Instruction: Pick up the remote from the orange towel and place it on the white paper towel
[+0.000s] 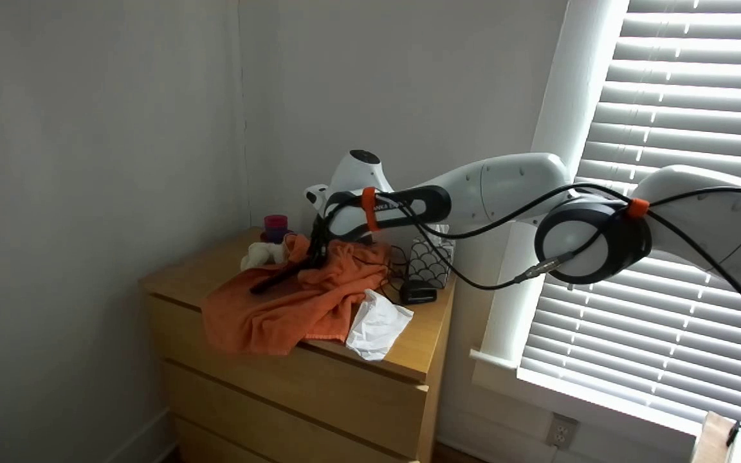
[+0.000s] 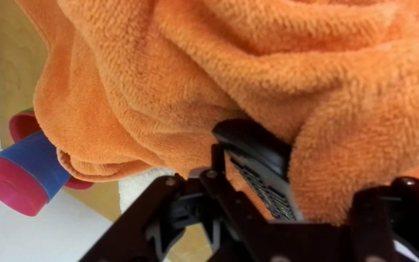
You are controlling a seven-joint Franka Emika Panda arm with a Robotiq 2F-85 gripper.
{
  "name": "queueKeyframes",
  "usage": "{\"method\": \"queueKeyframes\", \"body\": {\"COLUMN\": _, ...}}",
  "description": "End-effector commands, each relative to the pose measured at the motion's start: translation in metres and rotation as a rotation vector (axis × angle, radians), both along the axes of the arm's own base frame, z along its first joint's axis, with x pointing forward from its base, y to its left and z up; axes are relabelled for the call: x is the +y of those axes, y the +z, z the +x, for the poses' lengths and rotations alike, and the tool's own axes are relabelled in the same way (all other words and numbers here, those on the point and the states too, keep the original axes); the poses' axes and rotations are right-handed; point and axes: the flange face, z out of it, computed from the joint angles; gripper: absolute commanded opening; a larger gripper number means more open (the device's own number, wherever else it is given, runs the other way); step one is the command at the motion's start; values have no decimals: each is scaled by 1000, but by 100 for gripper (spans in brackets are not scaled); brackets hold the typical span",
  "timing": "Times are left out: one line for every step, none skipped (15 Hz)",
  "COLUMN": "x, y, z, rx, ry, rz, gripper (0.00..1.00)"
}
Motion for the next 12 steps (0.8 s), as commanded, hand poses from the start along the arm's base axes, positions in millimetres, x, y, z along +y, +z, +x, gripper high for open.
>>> {"method": "queueKeyframes", "body": {"x": -7, "y": 37, "z": -1, "rx": 81, "ry": -43, "rz": 39, "gripper": 27}}
{"method": "queueKeyframes", "body": {"x": -9, "y": 48, "z": -2, "rx": 94, "ry": -45, "rz": 57, "gripper": 26}}
{"method": "queueKeyframes", "body": {"x": -13, "y": 59, "z": -1, "rx": 101, "ry": -50, "rz": 72, "gripper": 20}}
{"method": "queueKeyframes", "body": {"x": -15, "y": 69, "z": -1, "rx": 106, "ry": -51, "rz": 90, "gripper": 10}}
{"method": "queueKeyframes", "body": {"x": -20, "y": 78, "z": 0, "rx": 100, "ry": -50, "rz": 116, "gripper": 1}}
{"method": "queueKeyframes", "body": {"x": -22, "y": 86, "z": 0, "rx": 96, "ry": -53, "rz": 140, "gripper": 0}}
{"method": "queueKeyframes", "body": {"x": -27, "y": 90, "z": 1, "rx": 99, "ry": -67, "rz": 147, "gripper": 0}}
{"method": "queueKeyframes", "body": {"x": -29, "y": 94, "z": 1, "rx": 102, "ry": -74, "rz": 161, "gripper": 0}}
{"method": "queueKeyframes", "body": {"x": -31, "y": 93, "z": 1, "rx": 103, "ry": -78, "rz": 169, "gripper": 0}}
{"method": "queueKeyframes", "body": {"x": -33, "y": 92, "z": 2, "rx": 99, "ry": -81, "rz": 180, "gripper": 0}}
{"method": "queueKeyframes", "body": {"x": -33, "y": 88, "z": 7, "rx": 41, "ry": -77, "rz": 180, "gripper": 0}}
{"method": "queueKeyframes", "body": {"x": -32, "y": 84, "z": 8, "rx": 14, "ry": -79, "rz": 179, "gripper": 0}}
